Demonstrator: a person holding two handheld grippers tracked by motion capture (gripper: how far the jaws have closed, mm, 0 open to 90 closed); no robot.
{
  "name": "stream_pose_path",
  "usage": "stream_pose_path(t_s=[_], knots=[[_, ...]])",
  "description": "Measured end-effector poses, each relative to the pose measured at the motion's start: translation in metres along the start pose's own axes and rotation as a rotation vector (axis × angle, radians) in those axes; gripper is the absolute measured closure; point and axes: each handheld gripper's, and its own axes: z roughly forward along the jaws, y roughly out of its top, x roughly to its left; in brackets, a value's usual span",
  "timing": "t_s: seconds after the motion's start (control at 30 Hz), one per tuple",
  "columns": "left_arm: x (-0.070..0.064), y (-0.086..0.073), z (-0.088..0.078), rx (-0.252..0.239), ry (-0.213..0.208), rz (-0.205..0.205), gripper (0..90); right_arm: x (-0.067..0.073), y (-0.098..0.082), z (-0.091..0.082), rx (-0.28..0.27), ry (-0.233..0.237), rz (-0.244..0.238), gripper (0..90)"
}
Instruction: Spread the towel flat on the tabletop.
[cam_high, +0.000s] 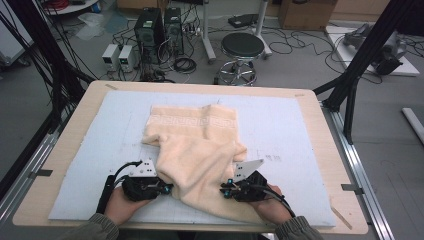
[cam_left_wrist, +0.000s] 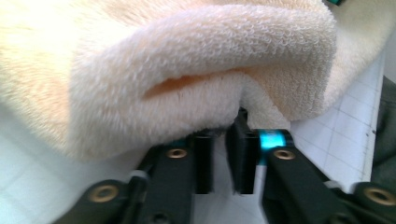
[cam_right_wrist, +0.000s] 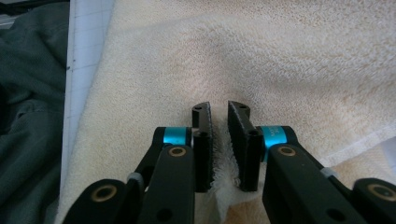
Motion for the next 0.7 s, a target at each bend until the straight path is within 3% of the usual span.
stream_pose_path(t_s=[0.1,0.27,0.5,0.6,0.7], knots=[[0.002,0.001,-0.015,-0.053,0.025,-0.014,85.0,0.001,0.003,-0.005,-0.021,-0.001,0.012,82.3],[0.008,0.004,-0.051,-0.136,0.086,-0.038,85.3,0.007,0.018,-0.022,-0.080,-0.018,-0.021,82.7],[0.023,0.017,-0.097,-0.235,0.172,-0.051,85.3,0.008,0.043,-0.055,-0.180,-0.080,-0.045,84.2],[0.029,0.020,-0.095,-0.210,0.199,-0.046,85.3,0.002,0.047,-0.065,-0.186,-0.133,-0.039,84.2],[0.043,0.019,-0.078,-0.177,0.211,-0.075,85.2,-0.016,0.042,-0.062,-0.143,-0.184,-0.005,84.3]])
